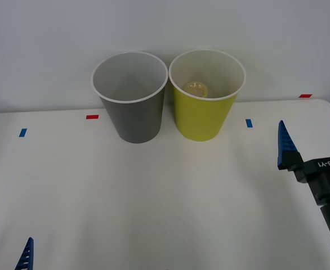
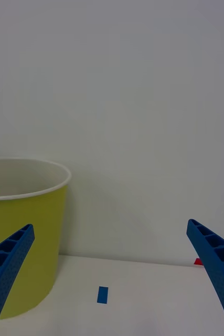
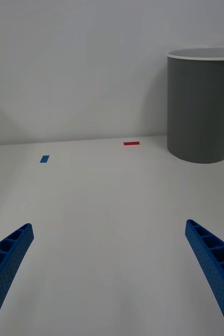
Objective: Put cans in the gray bin and PET bottles in the light green bin.
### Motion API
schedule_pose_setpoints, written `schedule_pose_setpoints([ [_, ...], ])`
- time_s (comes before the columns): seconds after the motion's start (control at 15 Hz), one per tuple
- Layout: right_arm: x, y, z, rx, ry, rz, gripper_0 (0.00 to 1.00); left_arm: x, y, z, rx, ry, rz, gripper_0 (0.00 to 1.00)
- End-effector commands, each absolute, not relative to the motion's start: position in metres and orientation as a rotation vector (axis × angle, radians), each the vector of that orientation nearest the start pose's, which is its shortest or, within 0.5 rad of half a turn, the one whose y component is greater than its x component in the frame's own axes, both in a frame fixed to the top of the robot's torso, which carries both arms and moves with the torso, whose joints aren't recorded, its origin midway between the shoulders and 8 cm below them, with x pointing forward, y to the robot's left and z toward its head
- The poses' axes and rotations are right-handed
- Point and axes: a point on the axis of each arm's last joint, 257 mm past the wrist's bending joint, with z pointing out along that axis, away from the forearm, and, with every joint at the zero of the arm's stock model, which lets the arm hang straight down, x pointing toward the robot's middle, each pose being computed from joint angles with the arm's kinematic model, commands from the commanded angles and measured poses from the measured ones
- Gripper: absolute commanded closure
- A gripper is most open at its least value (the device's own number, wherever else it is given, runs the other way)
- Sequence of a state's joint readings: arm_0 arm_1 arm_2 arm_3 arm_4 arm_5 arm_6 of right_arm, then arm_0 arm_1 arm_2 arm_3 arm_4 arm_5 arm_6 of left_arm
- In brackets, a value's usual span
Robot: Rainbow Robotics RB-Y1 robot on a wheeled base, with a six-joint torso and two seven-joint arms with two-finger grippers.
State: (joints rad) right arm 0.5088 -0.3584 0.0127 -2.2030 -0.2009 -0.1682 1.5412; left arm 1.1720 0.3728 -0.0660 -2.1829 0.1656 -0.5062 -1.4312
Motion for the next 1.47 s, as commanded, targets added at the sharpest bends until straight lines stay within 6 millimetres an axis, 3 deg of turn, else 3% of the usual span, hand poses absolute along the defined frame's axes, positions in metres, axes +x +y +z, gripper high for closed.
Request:
schedule_pose_setpoints([
  [0.07,0.354,-0.302,-0.111,-0.139,1.296,-0.068,0.00,0.214,0.322,-0.217,-0.026,1.620,0.052,0.00],
  [0.27,0.317,-0.316,-0.130,-0.117,1.332,-0.095,0.00,0.214,0.322,-0.217,-0.026,1.620,0.052,0.00],
  [0.53,0.285,-0.333,-0.158,-0.064,1.428,-0.112,0.00,0.214,0.322,-0.217,-0.026,1.620,0.052,0.00],
  [0.8,0.259,-0.327,-0.173,-0.074,1.476,-0.085,0.00,0.214,0.322,-0.217,-0.026,1.620,0.052,0.00],
  [1.13,0.243,-0.315,-0.179,-0.080,1.496,-0.046,0.00,0.214,0.322,-0.217,-0.026,1.620,0.052,0.00],
  [1.47,0.242,-0.315,-0.178,-0.088,1.490,-0.046,0.00,0.214,0.322,-0.217,-0.026,1.620,0.052,0.00],
])
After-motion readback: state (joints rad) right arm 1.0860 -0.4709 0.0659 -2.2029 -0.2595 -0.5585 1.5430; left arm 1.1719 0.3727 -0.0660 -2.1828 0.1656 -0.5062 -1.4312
